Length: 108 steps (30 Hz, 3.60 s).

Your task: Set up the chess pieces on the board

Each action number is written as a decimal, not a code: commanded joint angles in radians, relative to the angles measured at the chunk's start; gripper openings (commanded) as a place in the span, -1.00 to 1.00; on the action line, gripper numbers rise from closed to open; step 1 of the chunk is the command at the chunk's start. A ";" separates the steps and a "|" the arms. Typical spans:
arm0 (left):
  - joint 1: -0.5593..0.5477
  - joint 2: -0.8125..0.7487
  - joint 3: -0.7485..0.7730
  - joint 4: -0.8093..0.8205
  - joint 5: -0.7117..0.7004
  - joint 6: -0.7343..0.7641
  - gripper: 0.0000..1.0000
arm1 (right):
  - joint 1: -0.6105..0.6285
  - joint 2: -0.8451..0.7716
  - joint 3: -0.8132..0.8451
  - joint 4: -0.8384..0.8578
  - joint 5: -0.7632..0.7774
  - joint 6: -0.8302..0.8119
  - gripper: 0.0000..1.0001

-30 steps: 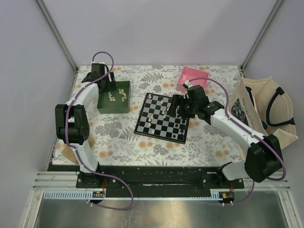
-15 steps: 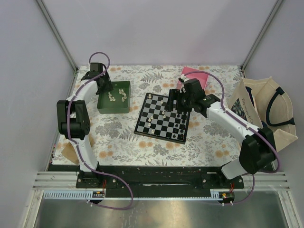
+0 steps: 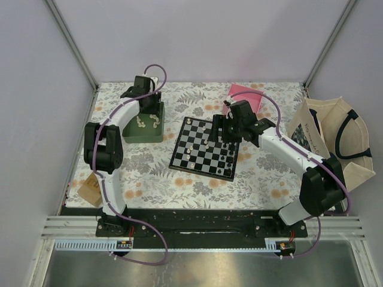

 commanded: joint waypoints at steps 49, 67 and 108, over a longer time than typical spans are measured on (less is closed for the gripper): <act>0.021 0.073 0.038 -0.066 0.047 0.088 -0.22 | -0.019 0.023 0.060 -0.016 -0.016 -0.032 0.71; 0.020 0.080 0.049 -0.070 0.050 0.092 -0.24 | -0.023 0.028 0.059 -0.024 -0.010 -0.042 0.71; 0.021 0.154 0.110 -0.108 0.035 0.098 -0.43 | -0.028 0.058 0.072 -0.027 -0.033 -0.042 0.71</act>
